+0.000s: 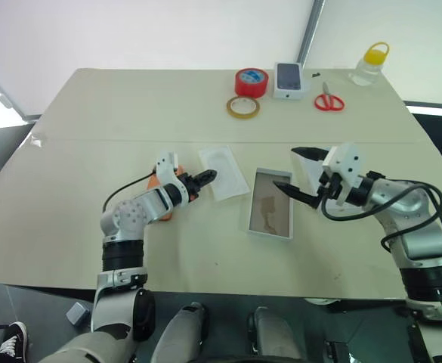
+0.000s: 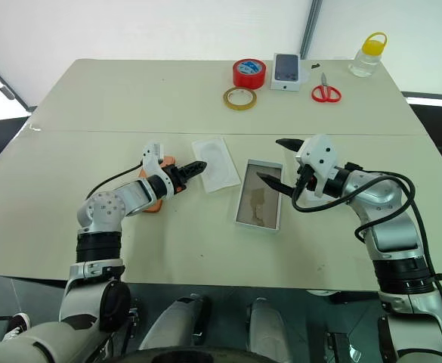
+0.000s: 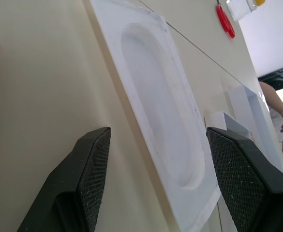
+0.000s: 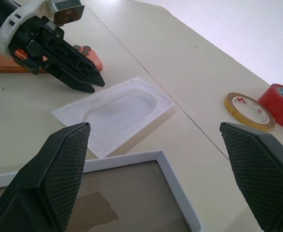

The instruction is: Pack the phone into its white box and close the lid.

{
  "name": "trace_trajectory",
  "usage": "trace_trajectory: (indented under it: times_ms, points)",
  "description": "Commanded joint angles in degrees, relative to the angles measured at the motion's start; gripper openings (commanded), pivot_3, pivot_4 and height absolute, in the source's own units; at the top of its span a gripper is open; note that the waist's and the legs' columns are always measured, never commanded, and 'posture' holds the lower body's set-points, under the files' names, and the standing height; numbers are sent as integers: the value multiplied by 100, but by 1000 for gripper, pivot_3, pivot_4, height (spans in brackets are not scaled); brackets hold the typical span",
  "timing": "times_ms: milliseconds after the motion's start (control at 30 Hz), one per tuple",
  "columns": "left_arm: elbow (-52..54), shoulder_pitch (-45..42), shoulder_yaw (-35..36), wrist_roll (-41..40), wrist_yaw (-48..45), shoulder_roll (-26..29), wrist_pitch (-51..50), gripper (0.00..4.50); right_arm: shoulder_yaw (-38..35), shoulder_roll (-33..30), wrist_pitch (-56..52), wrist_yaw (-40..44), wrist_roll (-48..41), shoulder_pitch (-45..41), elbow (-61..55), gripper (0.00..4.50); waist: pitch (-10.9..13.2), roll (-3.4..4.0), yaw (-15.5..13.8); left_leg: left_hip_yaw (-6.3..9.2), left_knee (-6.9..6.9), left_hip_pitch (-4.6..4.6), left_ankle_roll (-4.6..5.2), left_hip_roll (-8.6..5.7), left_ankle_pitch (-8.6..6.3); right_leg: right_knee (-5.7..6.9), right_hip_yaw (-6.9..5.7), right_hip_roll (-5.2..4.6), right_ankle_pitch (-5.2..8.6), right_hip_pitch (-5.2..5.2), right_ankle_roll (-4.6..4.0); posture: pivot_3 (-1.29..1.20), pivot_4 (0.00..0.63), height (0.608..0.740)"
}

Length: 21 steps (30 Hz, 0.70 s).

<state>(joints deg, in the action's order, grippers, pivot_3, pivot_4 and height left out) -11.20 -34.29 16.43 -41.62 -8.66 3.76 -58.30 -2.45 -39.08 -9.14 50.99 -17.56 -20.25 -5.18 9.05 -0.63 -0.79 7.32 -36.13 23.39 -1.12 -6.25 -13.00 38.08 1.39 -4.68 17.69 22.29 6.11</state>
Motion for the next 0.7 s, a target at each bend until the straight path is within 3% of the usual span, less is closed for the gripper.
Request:
trace_trajectory:
  times_ms: [33,100,267,700]
  points:
    - [-396,68,-306,264,-77,-88,1,3082,-126,-13,40,-68,-19,26,-334,4500,0,0,-1,0,0,0,0,0,0,0,0,0,0,0,0,0,150,740]
    - [-444,58,-372,343,-154,-103,59,2502,-146,-30,22,-86,-21,62,-373,4500,-1,0,-3,0,0,0,0,0,0,0,0,0,0,-1,0,0,150,740]
    - [-441,83,-332,386,-223,-131,26,53,-193,-80,25,-103,-22,121,-392,4500,-4,6,-2,0,0,1,0,-1,0,-2,0,-1,1,-1,1,0,150,740]
    - [-25,-9,339,-231,-152,-51,-678,53,5,54,-186,-89,-152,249,-649,4500,-3,4,24,0,4,0,0,3,0,1,1,2,1,5,1,0,150,740]
